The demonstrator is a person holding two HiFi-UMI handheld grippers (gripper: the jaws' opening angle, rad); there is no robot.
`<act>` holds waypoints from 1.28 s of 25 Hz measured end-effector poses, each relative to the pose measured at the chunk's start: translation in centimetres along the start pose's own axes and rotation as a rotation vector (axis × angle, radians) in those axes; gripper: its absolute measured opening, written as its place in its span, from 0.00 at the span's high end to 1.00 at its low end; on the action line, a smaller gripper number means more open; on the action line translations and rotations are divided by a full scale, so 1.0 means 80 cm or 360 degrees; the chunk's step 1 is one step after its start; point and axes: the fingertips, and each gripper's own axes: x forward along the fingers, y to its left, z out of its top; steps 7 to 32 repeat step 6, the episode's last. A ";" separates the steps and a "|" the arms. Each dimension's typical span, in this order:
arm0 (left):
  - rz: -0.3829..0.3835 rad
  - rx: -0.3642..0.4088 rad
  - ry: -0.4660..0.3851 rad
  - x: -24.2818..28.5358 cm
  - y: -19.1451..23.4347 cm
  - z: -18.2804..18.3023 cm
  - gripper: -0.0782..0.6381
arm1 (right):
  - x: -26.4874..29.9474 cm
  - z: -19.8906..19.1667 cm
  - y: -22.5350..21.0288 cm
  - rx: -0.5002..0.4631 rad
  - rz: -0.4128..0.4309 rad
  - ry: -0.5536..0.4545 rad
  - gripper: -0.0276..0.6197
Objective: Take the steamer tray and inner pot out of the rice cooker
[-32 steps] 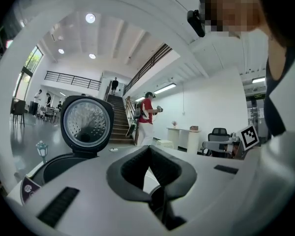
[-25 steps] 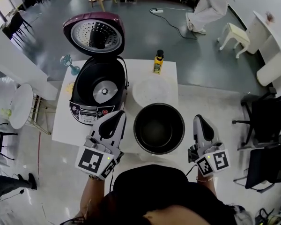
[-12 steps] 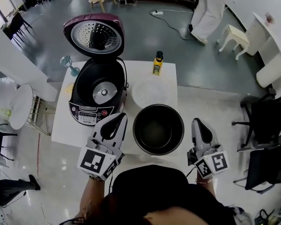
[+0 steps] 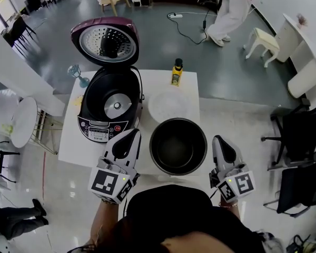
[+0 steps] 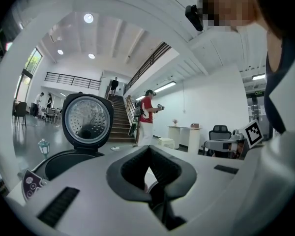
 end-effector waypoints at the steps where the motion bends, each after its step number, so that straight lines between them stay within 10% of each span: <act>1: 0.0035 0.0015 0.0014 -0.001 0.003 -0.002 0.89 | -0.001 0.000 0.000 -0.0003 0.0000 -0.0001 0.95; 32: 0.0118 -0.0005 0.0033 -0.002 0.015 -0.008 0.89 | 0.000 -0.003 0.002 -0.0018 0.0006 -0.0009 0.95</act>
